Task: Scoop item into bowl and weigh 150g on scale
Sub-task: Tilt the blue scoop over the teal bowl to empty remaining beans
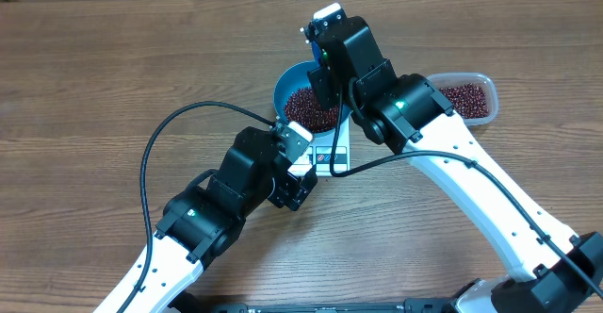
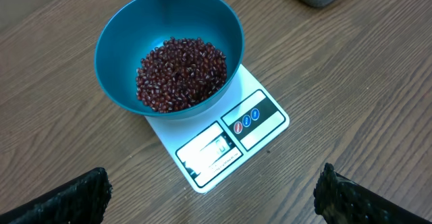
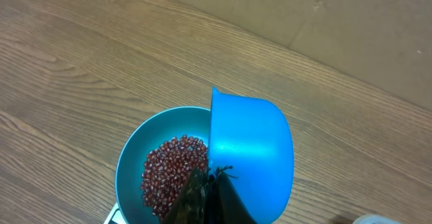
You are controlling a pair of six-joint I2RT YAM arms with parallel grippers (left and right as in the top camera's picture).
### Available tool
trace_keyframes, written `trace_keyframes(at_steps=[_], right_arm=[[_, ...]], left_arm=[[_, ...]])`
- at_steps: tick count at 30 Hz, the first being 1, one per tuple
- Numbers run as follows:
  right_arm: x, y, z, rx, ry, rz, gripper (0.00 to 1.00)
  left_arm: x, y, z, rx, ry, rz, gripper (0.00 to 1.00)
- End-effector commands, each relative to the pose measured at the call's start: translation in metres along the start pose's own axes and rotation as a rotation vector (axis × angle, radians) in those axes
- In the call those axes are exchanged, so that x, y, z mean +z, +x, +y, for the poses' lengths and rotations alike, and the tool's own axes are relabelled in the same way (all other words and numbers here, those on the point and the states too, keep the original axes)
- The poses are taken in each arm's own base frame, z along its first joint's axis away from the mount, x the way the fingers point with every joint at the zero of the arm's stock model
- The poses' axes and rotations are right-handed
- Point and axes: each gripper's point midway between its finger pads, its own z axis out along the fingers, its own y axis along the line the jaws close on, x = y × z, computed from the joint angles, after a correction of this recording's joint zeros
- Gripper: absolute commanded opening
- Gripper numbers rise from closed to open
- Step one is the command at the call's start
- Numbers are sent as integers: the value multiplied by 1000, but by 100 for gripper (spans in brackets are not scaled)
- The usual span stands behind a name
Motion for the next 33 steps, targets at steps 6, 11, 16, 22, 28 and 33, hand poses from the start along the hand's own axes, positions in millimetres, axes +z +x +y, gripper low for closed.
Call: trace_keyframes(at_steps=[6, 11, 16, 22, 28, 33], right_arm=[[-7, -16, -1, 76, 8, -52, 4], [-7, -20, -2, 110, 7, -70, 4], [-7, -25, -2, 113, 5, -87, 4], [-6, -15, -2, 104, 9, -50, 4], [-6, -11, -2, 99, 12, -30, 4], [-5, -8, -7, 70, 17, -17, 4]], left_arm=[[1, 2, 1, -6, -5, 5, 100], [1, 2, 1, -6, -5, 5, 100], [1, 2, 1, -6, -5, 5, 100], [1, 2, 1, -6, -5, 5, 100], [1, 2, 1, -6, -5, 5, 99], [1, 2, 1, -6, -5, 5, 100]])
